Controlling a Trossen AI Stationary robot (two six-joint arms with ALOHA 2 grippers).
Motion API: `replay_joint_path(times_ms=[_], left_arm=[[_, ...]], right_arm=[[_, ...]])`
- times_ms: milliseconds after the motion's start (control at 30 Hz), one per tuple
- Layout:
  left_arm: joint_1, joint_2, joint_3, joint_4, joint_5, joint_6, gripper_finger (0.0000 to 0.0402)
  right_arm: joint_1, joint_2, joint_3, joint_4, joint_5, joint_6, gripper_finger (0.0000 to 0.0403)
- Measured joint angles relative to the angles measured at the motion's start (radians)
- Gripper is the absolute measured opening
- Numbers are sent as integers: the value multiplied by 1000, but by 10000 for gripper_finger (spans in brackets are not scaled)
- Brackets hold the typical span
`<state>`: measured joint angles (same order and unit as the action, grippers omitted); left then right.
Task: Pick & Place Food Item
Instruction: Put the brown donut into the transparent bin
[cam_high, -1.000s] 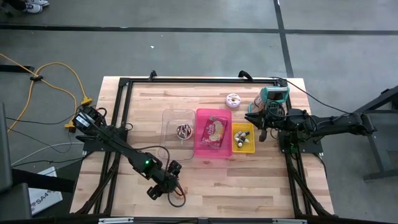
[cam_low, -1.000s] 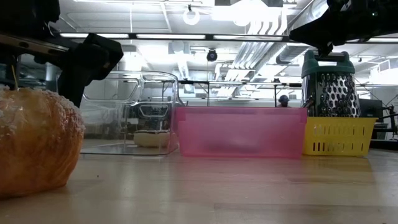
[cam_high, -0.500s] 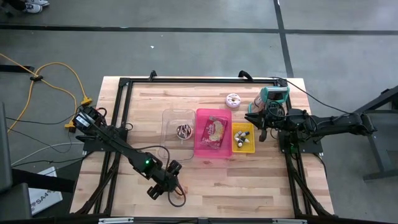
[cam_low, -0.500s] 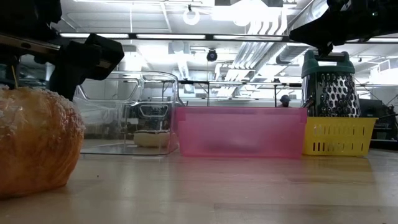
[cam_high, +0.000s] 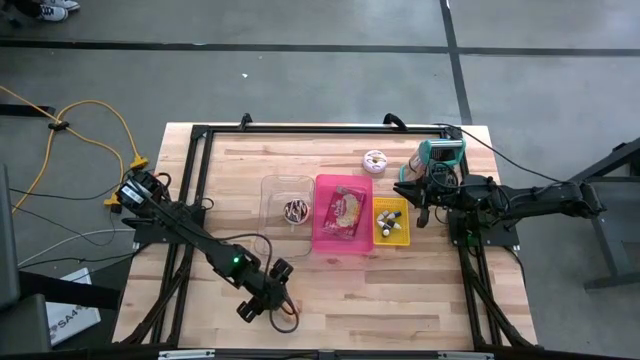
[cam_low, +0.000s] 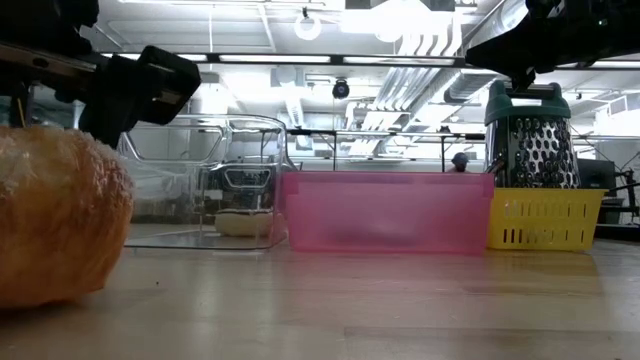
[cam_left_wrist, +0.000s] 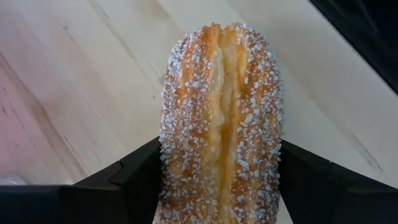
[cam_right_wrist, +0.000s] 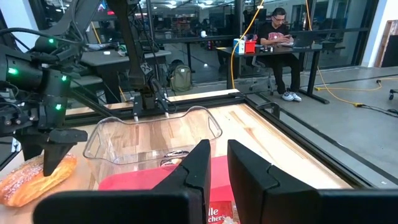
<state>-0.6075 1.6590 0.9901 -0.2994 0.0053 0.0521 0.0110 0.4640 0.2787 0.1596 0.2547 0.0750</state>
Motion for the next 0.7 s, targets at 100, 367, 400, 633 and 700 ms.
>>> replay_joint_path(times_ms=[100, 367, 400, 633, 700], left_arm=[[0, -8, 2, 1, 0, 4, 261], [0, -100, 2, 10, -2, 11, 261], [1, -118, 2, 11, -3, 11, 261], [27, -279, 3, 12, -39, 10, 261], [40, -324, 3, 12, -64, 11, 261]], right_arm=[[0, 0, 0, 0, 0, 0, 44], [0, 0, 0, 0, 0, 0, 44], [0, 0, 0, 1, 0, 0, 44], [0, 0, 0, 0, 0, 0, 44], [0, 0, 0, 0, 0, 0, 44]])
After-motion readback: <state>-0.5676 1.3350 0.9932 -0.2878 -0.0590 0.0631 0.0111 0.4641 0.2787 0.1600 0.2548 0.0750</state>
